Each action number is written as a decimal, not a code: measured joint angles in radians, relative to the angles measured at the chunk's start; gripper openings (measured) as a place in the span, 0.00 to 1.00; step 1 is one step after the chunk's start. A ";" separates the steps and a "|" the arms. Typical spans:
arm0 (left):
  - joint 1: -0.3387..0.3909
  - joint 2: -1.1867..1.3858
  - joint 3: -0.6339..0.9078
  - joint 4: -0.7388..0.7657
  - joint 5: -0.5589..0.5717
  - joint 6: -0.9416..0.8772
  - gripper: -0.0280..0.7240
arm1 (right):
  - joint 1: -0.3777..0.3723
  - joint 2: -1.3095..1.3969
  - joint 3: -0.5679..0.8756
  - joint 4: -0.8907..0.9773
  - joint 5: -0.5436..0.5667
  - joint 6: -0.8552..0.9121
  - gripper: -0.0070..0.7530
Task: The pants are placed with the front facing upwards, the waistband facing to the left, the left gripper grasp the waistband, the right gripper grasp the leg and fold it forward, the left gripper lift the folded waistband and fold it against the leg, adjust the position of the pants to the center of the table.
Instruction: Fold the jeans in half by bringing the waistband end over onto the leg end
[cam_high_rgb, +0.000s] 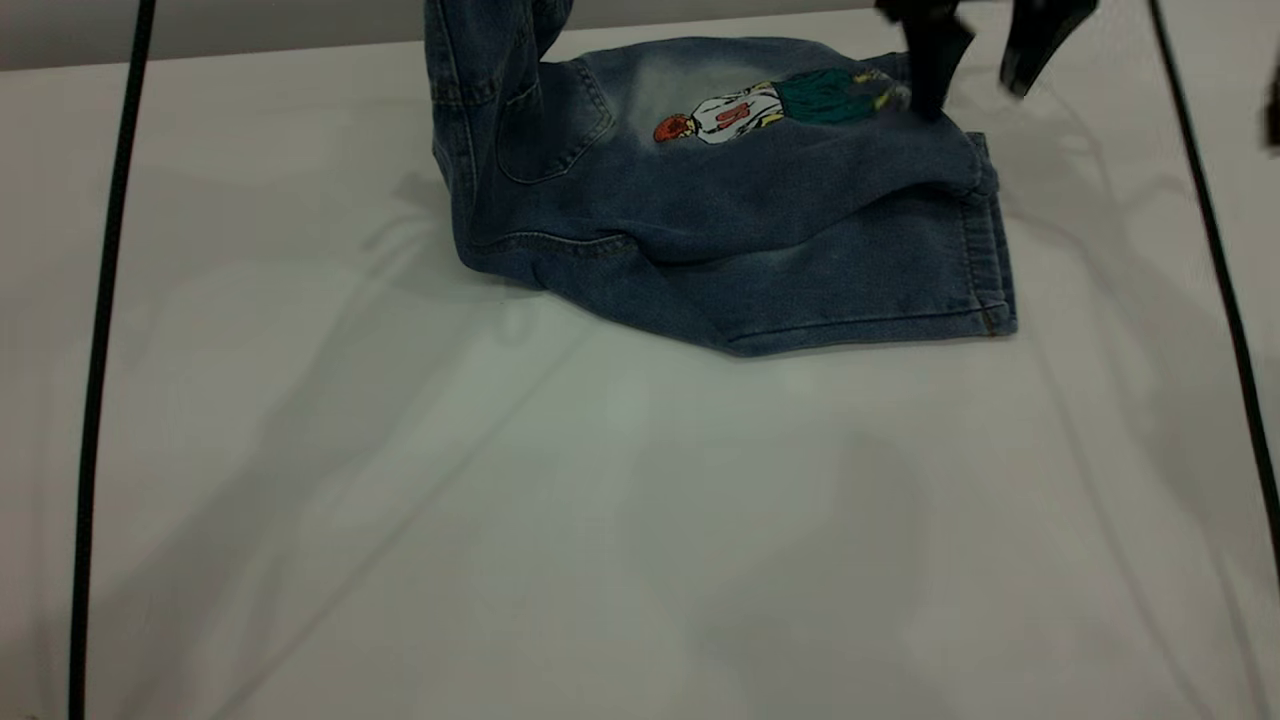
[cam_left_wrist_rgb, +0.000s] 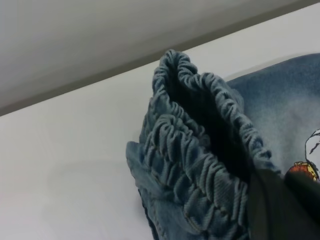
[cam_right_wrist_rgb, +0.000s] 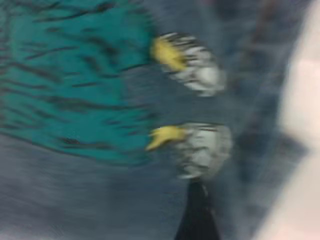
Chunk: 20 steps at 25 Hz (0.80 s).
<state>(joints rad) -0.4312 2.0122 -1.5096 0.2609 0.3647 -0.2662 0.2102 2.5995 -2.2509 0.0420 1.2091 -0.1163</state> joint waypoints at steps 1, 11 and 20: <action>0.000 0.000 0.000 0.000 0.000 0.001 0.11 | 0.000 0.010 0.000 0.034 -0.001 -0.001 0.64; -0.049 0.001 -0.010 0.003 -0.032 0.068 0.11 | 0.000 0.052 0.000 0.176 -0.022 -0.020 0.64; -0.164 0.003 -0.080 -0.002 -0.044 0.121 0.11 | 0.000 0.056 0.000 0.176 -0.032 -0.019 0.64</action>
<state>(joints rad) -0.5954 2.0155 -1.5900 0.2587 0.3204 -0.1448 0.2102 2.6551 -2.2509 0.2177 1.1766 -0.1350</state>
